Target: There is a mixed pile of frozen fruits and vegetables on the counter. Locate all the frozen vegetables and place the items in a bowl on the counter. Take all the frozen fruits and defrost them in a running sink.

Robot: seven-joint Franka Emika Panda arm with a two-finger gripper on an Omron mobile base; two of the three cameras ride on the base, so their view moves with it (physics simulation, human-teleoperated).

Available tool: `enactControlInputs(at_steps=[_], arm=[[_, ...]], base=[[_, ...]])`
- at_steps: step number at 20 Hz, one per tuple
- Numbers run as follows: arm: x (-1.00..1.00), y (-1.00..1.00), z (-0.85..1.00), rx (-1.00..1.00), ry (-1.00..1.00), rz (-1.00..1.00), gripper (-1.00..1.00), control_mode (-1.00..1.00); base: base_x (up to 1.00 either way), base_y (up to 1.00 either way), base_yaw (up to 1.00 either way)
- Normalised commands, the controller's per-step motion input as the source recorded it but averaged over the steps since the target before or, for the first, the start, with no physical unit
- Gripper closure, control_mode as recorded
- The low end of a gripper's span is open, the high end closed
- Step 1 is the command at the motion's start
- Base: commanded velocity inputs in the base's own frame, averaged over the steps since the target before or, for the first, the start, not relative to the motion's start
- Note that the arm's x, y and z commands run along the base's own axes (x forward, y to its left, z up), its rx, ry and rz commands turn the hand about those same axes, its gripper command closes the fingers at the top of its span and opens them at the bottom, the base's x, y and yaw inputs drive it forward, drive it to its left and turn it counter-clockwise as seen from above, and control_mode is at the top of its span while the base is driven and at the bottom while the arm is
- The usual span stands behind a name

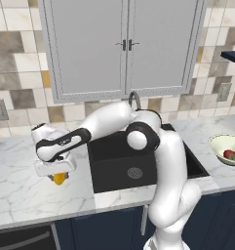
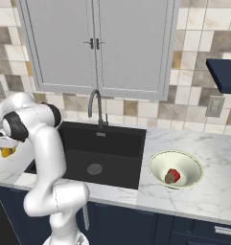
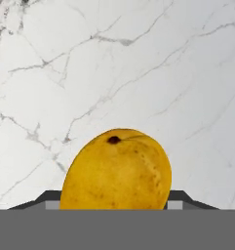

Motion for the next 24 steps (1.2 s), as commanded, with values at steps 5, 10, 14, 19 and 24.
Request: enactControlInputs(at_steps=[5,10,14,19,24], arm=[[-0.14,-0.41,0.28,0.06,-0.10,0.00,1.00,-1.00],[-0.05,-0.43,0.12,0.12,0.00,0.00,1.00,-1.00],[0.00,-0.48,0.13,0.09,0.02,0.00,1.00,-1.00],[0.00,-0.44,0.15,0.05,0.02,-0.05,1.00,-1.00],[0.06,-0.45,0.07,0.04,0.01,-0.05,1.00,-1.00]], base=[[0.00,0.00,0.00],[0.00,0.00,0.00],[0.00,0.00,0.00],[0.00,0.00,0.00],[0.00,0.00,0.00]])
